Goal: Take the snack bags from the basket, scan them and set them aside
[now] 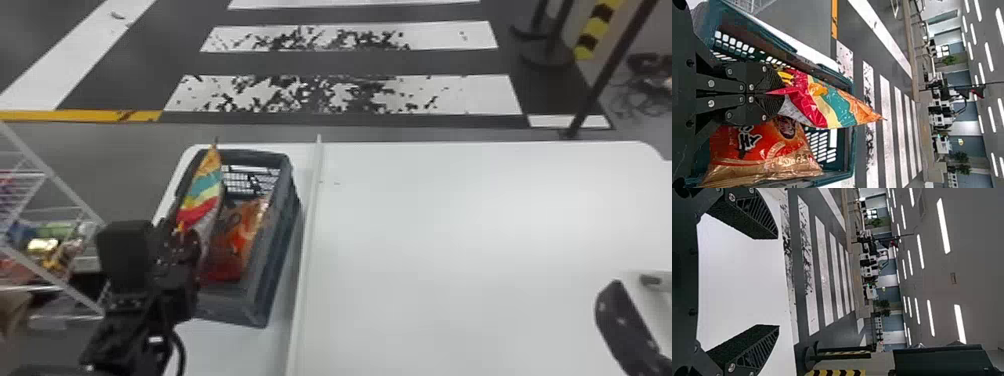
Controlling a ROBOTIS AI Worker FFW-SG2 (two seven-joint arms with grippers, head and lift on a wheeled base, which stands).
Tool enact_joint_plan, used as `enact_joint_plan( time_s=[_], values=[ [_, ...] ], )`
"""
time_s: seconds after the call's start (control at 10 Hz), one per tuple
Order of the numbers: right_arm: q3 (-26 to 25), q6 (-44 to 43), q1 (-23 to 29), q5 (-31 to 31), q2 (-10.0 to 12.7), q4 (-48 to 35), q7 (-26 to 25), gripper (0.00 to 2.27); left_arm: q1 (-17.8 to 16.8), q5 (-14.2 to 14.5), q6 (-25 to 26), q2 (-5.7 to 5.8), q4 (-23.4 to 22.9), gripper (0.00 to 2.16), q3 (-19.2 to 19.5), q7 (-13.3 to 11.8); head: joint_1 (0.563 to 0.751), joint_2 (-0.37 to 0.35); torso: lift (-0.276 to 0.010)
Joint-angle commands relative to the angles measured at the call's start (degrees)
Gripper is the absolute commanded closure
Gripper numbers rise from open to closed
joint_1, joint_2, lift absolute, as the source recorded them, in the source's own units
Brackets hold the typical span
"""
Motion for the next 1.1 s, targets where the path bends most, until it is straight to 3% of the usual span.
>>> enact_joint_plan(
  time_s=[0.0, 0.3, 0.7, 0.8, 0.9, 1.0],
  values=[
    [0.0, -0.1, 0.0, 0.0, 0.1, 0.0, 0.1, 0.12, 0.7, 0.0, -4.6, 0.07, -0.2, 2.01, -0.4, 0.7, 0.695, 0.112, -0.075],
    [-0.1, 0.1, 0.0, -0.1, 0.5, 0.2, 0.1, 0.12, 2.0, -0.5, -11.6, -0.01, -0.8, 2.01, -1.0, 1.1, 0.695, 0.100, -0.075],
    [-0.1, 0.1, -0.3, -0.1, 0.6, 0.3, 0.0, 0.12, 6.1, -4.7, -15.7, 0.51, -9.4, 2.01, -5.1, 4.2, 0.695, 0.081, -0.075],
    [-0.3, 0.1, -0.4, -0.1, 0.6, 0.3, -0.1, 0.12, 6.7, -10.6, -16.6, 1.39, -10.6, 2.01, -8.7, 2.8, 0.695, 0.065, -0.075],
    [-0.8, 0.1, -0.5, -0.4, 0.6, 0.0, -0.3, 0.12, 6.7, -24.7, -22.0, 2.71, -9.4, 2.01, -15.9, 3.8, 0.695, 0.029, -0.075],
    [-1.1, 0.1, -0.5, -0.9, 0.6, -0.2, -0.3, 0.12, 6.0, -33.0, -22.0, 3.76, -8.0, 2.01, -20.7, 3.3, 0.695, -0.028, -0.075]
  ],
)
